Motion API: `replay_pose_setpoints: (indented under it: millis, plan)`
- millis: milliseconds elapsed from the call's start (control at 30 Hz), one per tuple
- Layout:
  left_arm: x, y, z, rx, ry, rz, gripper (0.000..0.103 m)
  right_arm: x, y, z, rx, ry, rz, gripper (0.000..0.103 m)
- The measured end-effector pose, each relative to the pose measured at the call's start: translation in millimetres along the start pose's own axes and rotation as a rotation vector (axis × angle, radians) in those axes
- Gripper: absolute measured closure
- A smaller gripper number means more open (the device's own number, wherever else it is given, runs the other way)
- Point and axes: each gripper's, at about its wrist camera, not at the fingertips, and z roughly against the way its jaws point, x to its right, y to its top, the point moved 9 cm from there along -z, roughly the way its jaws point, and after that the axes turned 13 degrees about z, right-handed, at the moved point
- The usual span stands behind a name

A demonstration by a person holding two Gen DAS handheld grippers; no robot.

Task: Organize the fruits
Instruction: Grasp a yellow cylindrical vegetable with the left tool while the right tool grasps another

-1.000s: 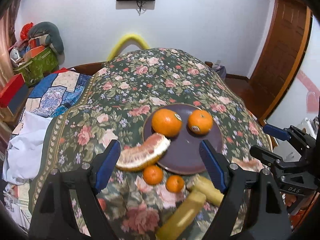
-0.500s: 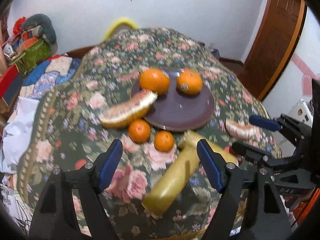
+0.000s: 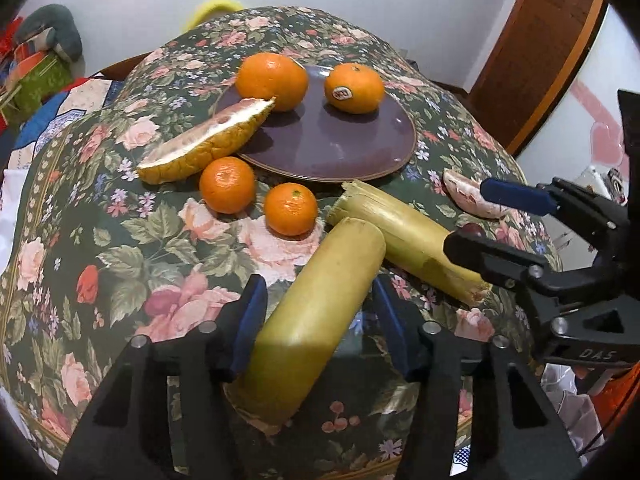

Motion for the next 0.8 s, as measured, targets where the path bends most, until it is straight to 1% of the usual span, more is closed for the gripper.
replay_pose_setpoints:
  millis: [67, 200, 300, 400, 600, 700, 800]
  plan:
    - [-7, -1, 4, 0.005, 0.002, 0.019, 0.055, -2, 0, -4, -0.007, 0.008, 0.003, 0.038]
    - [-28, -2, 15, 0.019, 0.027, 0.063, 0.061, -9, 2, -14, -0.023, 0.035, 0.01, 0.038]
    - [-39, -1, 21, 0.031, 0.04, 0.082, 0.063, -14, 4, -23, -0.034, 0.054, 0.014, 0.038]
    - [-42, 4, 22, 0.026, 0.036, 0.085, 0.064, -17, 6, -32, -0.048, 0.065, 0.023, 0.038]
    - [-38, 12, 8, 0.005, 0.037, 0.057, 0.064, -21, 9, -51, -0.09, 0.106, 0.029, 0.054]
    - [-37, 16, 2, 0.009, 0.043, 0.046, 0.064, -22, 10, -55, -0.093, 0.113, 0.033, 0.058]
    - [-36, 19, -7, 0.003, 0.048, 0.041, 0.063, -22, 15, -56, -0.092, 0.127, 0.042, 0.064]
